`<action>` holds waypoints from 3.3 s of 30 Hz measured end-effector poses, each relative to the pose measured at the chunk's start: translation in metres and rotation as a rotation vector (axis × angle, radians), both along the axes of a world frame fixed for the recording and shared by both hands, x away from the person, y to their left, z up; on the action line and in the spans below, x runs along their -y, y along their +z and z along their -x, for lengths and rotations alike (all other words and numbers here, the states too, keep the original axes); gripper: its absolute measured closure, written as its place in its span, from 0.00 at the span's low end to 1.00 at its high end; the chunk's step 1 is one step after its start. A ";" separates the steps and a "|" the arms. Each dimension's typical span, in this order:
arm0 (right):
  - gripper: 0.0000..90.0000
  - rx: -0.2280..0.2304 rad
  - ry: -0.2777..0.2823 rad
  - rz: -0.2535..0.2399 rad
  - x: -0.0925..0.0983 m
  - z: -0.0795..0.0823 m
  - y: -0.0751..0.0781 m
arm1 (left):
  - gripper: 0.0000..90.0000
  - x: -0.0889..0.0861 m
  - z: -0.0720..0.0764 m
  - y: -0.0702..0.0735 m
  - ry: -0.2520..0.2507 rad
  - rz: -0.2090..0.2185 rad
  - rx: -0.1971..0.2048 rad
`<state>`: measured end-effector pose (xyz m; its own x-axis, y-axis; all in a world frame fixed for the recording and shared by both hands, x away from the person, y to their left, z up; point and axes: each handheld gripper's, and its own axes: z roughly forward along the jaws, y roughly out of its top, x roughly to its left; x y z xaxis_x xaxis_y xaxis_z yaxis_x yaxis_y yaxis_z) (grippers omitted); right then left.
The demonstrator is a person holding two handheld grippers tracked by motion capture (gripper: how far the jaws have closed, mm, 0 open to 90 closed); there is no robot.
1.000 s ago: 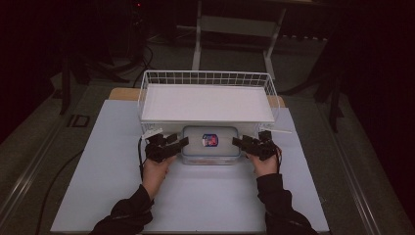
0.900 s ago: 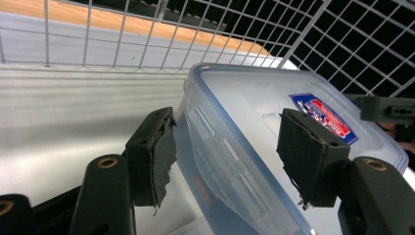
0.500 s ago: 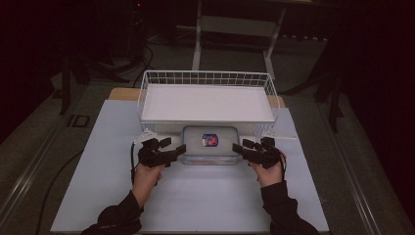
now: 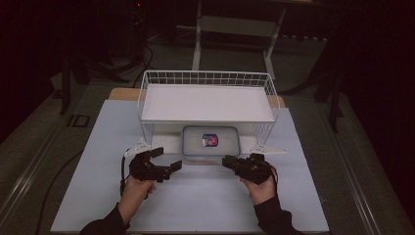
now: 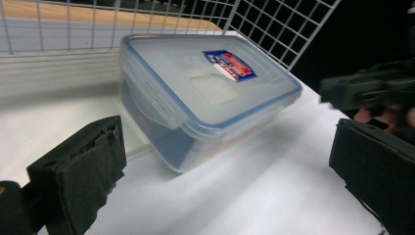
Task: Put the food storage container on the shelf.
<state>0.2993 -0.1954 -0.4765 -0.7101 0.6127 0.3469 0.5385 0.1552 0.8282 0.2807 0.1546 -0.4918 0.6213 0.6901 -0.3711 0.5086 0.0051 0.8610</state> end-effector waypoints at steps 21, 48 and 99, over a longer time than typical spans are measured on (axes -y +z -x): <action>1.00 -0.037 -0.025 0.128 -0.033 -0.027 -0.034 | 0.00 0.005 0.007 -0.014 -0.017 -0.076 0.035; 1.00 0.001 -0.111 0.138 -0.064 -0.079 -0.028 | 0.00 0.006 0.015 -0.009 -0.036 -0.088 0.090; 0.16 0.121 -0.028 0.060 0.019 0.036 -0.002 | 0.00 -0.025 0.068 0.013 -0.132 -0.169 0.103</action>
